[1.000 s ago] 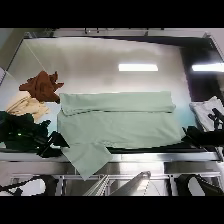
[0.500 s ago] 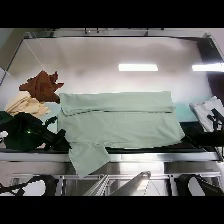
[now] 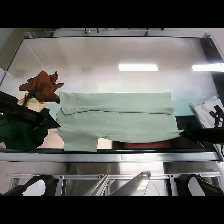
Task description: Fold the shirts.
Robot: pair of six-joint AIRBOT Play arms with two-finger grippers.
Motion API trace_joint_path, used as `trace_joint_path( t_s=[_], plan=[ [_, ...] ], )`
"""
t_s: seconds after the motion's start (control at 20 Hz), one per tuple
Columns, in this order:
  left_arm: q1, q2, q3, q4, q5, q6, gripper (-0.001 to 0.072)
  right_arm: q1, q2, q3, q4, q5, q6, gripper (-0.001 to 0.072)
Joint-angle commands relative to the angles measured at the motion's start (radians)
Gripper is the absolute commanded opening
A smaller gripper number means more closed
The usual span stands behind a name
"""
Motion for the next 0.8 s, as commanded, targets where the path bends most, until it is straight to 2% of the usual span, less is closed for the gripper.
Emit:
trace_joint_path(
  t_s=[0.0,0.3,0.5,0.75],
  plan=[
    [0.015,-0.028,0.116,-0.076,0.014,0.0,0.0025,0.0,-0.055,0.002,0.215,-0.185,-0.087,0.0017],
    [0.013,-0.295,0.307,-0.073,0.003,-0.004,0.0025,0.002,-0.335,0.045,0.421,-0.397,-0.306,0.0017],
    [0.01,-0.466,0.462,-0.073,0.002,-0.017,0.0025,0.015,-0.484,0.167,0.541,-0.44,-0.434,0.0017],
    [-0.045,-0.671,0.642,-0.072,0.011,-0.026,0.0025,0.132,-0.602,0.245,0.547,-0.561,-0.48,0.0017]
  ],
)
